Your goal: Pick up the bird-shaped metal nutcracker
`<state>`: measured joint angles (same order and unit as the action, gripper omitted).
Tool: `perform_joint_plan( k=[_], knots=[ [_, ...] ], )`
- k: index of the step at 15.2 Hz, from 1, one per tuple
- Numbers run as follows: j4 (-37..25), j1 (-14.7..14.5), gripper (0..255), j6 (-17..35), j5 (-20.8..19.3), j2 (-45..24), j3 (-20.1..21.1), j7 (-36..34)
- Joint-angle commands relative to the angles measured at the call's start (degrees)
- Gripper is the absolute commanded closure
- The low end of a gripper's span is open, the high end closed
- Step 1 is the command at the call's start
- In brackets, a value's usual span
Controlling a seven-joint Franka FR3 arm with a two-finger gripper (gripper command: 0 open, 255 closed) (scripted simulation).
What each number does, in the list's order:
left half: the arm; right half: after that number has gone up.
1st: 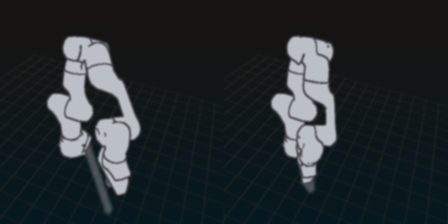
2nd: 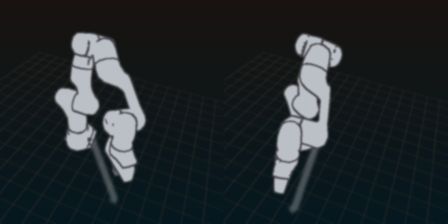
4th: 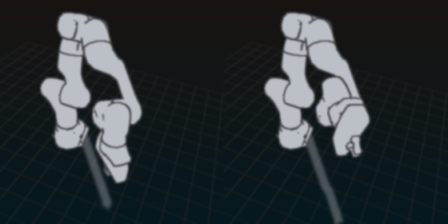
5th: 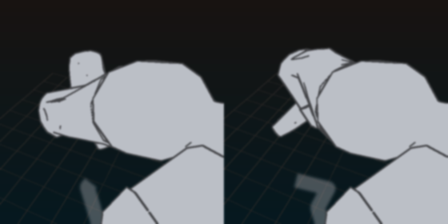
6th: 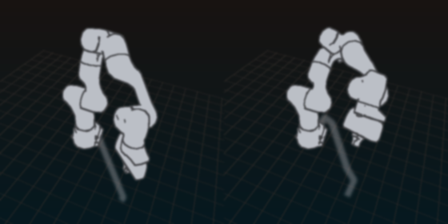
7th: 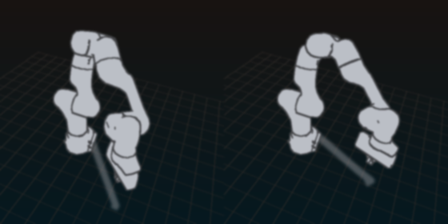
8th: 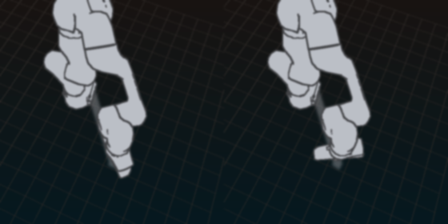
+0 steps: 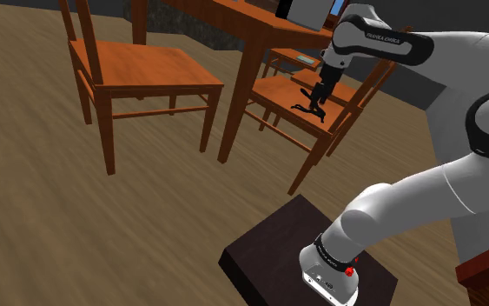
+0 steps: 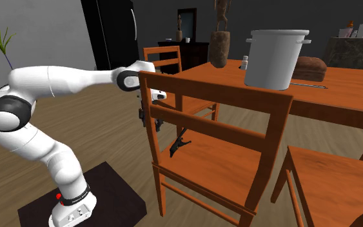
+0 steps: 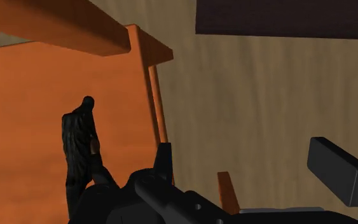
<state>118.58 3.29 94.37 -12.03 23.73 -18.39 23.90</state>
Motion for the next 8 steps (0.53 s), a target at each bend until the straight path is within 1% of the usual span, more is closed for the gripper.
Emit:
perform_joint_plan(
  k=[1, 5, 8],
  knots=[
    [-2.4, 0.4, 0, 1.4, -0.1, -3.4, -2.3, 2.8],
    [-8.3, 1.2, 0, 3.3, 1.1, -10.6, -6.3, 8.2],
    [-13.5, 2.1, 0, 4.4, 3.1, -16.7, -9.1, 12.5]
  ],
)
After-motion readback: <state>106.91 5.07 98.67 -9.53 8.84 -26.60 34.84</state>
